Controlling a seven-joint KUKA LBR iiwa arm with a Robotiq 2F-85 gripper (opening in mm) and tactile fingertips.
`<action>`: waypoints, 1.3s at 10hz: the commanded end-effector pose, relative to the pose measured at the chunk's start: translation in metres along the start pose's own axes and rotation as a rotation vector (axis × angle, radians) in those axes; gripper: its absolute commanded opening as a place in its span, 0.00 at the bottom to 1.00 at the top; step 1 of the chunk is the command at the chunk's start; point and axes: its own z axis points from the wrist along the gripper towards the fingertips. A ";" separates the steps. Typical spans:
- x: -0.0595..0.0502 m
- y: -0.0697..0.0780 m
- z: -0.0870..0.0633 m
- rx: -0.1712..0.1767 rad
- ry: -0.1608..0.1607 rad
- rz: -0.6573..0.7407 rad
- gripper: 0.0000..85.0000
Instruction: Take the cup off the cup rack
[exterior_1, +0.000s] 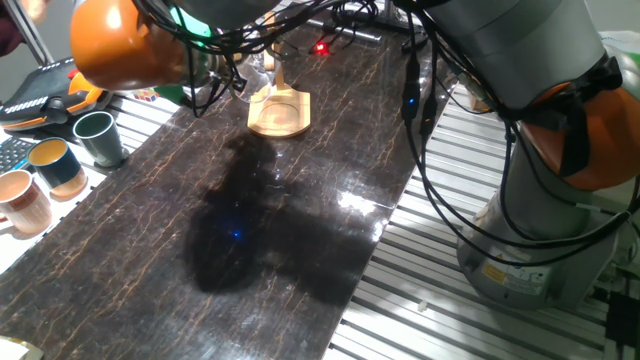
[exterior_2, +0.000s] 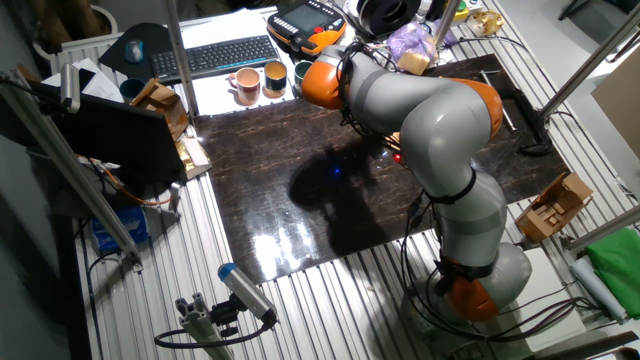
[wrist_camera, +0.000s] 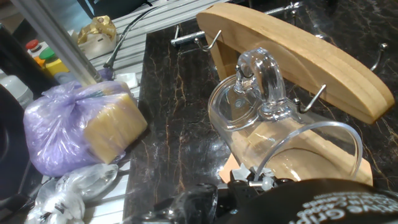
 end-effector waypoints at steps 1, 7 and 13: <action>0.000 0.000 -0.001 -0.002 0.001 -0.002 0.01; -0.001 -0.001 -0.003 0.013 0.008 0.044 0.01; 0.000 0.001 -0.010 0.001 -0.019 0.010 0.01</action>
